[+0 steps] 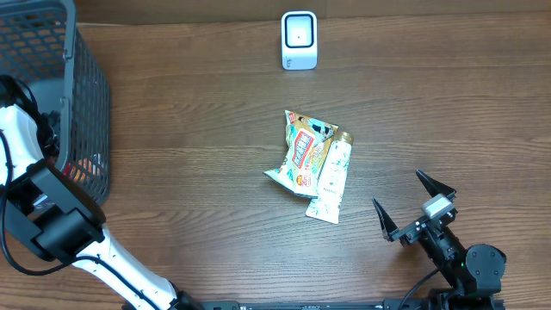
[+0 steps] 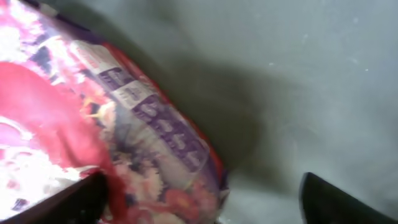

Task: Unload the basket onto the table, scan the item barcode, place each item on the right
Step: 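Reach left gripper into basket and grasp the pink-purple liner pack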

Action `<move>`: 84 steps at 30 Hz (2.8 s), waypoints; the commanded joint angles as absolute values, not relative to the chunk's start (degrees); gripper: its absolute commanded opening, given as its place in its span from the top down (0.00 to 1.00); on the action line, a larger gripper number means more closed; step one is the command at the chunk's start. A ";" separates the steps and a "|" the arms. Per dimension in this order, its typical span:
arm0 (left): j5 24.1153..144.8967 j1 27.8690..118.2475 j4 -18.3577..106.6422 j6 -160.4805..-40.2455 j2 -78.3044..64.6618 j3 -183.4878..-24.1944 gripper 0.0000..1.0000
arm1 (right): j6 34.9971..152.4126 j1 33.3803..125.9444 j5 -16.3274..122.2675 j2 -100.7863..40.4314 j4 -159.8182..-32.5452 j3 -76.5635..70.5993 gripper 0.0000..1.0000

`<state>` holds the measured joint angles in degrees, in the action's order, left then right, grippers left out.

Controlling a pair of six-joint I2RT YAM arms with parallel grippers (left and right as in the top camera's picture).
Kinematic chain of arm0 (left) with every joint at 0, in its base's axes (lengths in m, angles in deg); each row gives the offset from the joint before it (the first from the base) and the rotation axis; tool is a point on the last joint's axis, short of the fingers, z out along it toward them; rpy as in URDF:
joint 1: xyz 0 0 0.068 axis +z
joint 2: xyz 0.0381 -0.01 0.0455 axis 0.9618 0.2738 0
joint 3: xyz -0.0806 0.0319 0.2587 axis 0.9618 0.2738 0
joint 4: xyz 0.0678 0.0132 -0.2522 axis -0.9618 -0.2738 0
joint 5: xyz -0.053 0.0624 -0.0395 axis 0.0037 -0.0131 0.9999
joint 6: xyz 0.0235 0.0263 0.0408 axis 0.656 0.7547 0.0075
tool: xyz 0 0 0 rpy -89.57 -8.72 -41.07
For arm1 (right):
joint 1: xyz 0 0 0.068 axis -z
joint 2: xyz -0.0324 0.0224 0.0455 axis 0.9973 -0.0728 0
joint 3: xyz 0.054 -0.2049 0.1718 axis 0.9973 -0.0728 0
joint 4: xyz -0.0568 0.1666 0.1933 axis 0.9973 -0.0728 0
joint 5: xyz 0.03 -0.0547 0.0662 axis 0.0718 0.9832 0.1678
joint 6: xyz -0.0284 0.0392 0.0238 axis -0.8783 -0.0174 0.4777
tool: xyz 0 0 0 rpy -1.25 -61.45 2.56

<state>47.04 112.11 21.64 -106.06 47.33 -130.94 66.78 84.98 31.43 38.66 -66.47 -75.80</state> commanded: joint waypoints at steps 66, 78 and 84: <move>47.66 109.33 -5.55 -104.46 67.68 -171.53 0.00 | 67.21 84.88 31.65 38.79 -66.34 -76.41 0.00; 47.57 109.15 -4.94 -106.17 72.97 -171.44 0.00 | 67.21 84.88 31.65 38.79 -66.34 -76.41 0.00; 47.28 109.15 -5.37 -106.14 72.99 -171.44 0.60 | 67.21 84.85 31.65 38.79 -66.34 -76.41 0.00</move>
